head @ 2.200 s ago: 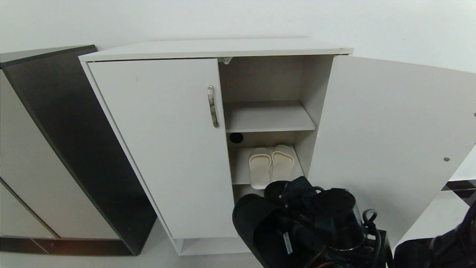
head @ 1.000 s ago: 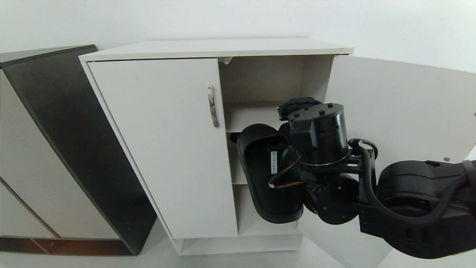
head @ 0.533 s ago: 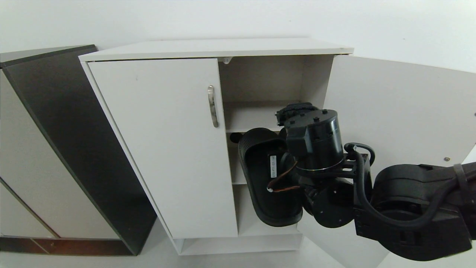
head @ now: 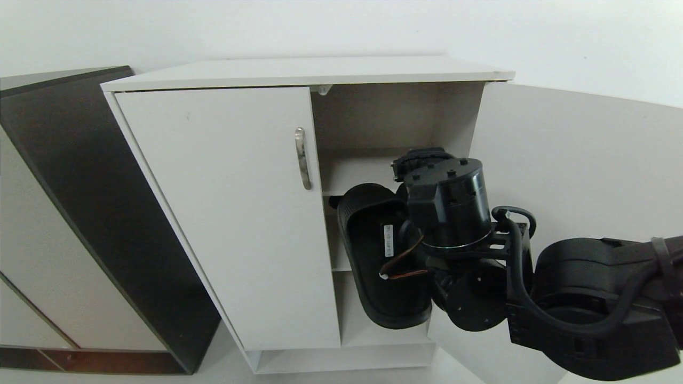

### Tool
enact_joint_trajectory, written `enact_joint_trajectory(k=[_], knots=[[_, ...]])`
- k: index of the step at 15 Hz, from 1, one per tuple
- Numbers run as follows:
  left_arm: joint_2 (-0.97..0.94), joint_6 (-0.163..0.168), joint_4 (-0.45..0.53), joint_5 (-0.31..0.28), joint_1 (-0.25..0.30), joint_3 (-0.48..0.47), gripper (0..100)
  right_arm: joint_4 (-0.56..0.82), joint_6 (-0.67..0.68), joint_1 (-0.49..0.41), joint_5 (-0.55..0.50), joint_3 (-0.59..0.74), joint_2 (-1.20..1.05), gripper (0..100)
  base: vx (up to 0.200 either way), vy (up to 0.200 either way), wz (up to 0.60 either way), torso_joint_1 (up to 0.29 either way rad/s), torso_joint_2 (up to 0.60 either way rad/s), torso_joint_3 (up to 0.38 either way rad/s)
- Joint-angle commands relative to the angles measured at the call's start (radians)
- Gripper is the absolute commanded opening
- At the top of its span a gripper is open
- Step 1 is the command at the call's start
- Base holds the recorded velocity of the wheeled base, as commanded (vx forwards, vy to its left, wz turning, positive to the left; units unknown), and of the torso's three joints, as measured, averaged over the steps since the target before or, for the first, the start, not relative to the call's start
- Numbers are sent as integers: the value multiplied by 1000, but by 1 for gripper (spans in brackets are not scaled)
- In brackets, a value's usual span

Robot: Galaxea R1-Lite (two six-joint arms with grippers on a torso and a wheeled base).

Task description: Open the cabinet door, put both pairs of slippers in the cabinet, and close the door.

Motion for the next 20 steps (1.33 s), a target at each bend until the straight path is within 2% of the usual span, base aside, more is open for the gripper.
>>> enact_joint_trajectory(k=[1,9,13,16,20], knots=[[0,0,0,0,0,0,0,0,0,0,0,0,0,0,200,0,0,-2,2,2],[0,0,0,0,0,0,0,-3,7,2,0,1,7,0,200,0,0,3,1,2],[0,0,0,0,0,0,0,-33,27,-1,-11,1,60,0,0,0,0,0,0,0],[0,0,0,0,0,0,0,-64,20,-53,-2,-17,92,0,0,0,0,0,0,0],[0,0,0,0,0,0,0,-50,18,-135,21,-154,181,0,0,0,0,0,0,0]])
